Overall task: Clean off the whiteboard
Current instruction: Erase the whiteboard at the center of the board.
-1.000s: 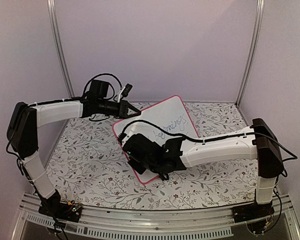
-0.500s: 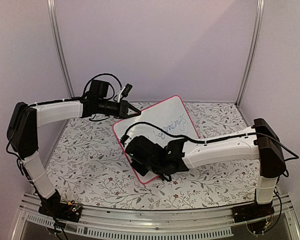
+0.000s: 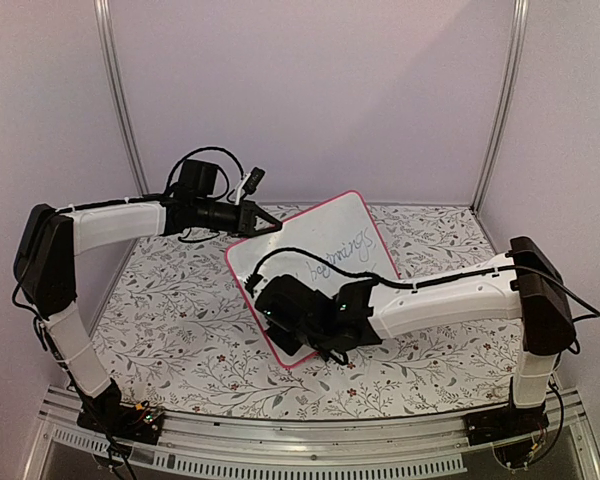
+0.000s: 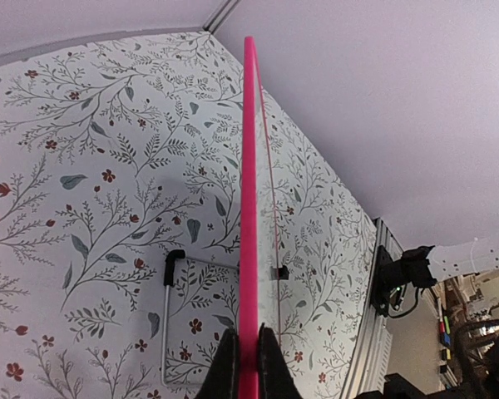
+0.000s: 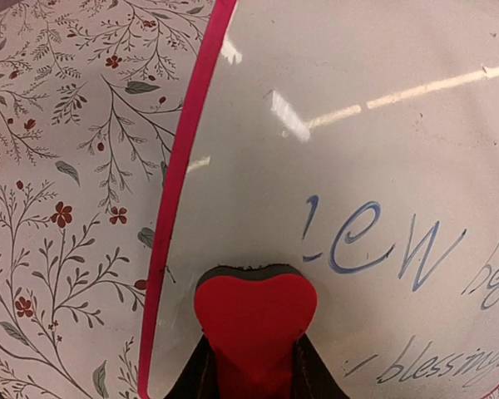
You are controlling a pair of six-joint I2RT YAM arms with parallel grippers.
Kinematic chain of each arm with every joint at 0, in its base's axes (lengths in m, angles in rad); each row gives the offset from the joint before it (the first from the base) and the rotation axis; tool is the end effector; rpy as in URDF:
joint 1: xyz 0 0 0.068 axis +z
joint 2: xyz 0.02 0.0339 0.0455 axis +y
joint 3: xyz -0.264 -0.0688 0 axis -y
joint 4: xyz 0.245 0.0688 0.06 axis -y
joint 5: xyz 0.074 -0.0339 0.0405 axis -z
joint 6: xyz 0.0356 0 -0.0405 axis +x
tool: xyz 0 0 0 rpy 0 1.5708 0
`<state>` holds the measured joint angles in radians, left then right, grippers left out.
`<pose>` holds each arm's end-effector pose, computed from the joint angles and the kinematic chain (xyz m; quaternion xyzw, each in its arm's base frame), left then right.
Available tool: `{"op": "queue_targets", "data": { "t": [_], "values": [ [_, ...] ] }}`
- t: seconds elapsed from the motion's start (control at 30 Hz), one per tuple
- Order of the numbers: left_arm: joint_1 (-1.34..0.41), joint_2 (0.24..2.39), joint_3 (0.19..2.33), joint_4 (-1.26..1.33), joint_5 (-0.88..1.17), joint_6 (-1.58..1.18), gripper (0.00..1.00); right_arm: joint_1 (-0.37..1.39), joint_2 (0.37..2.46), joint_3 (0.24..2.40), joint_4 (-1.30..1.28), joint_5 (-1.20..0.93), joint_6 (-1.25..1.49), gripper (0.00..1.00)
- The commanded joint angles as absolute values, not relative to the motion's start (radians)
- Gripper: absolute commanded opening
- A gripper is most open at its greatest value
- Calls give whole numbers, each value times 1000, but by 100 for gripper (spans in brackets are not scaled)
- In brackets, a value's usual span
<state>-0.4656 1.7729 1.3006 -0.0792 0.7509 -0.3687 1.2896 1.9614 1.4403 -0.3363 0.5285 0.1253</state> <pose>0.3498 -0.2029 0.2617 0.2180 0.8025 -0.4765 0.2853 0.1370 0.4095 0.2085 -0.4212 0.8057 0.0330 0.4152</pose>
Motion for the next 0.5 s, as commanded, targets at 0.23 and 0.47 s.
{"op": "queue_targets", "data": {
  "t": [0.23, 0.47],
  "values": [
    [-463, 1747, 1291, -61, 712, -358, 0, 1282, 1919, 1394, -408, 478, 153, 0],
    [-462, 1748, 1291, -63, 711, -359, 0, 1283, 1856, 1396, -417, 494, 142, 0]
  ]
}}
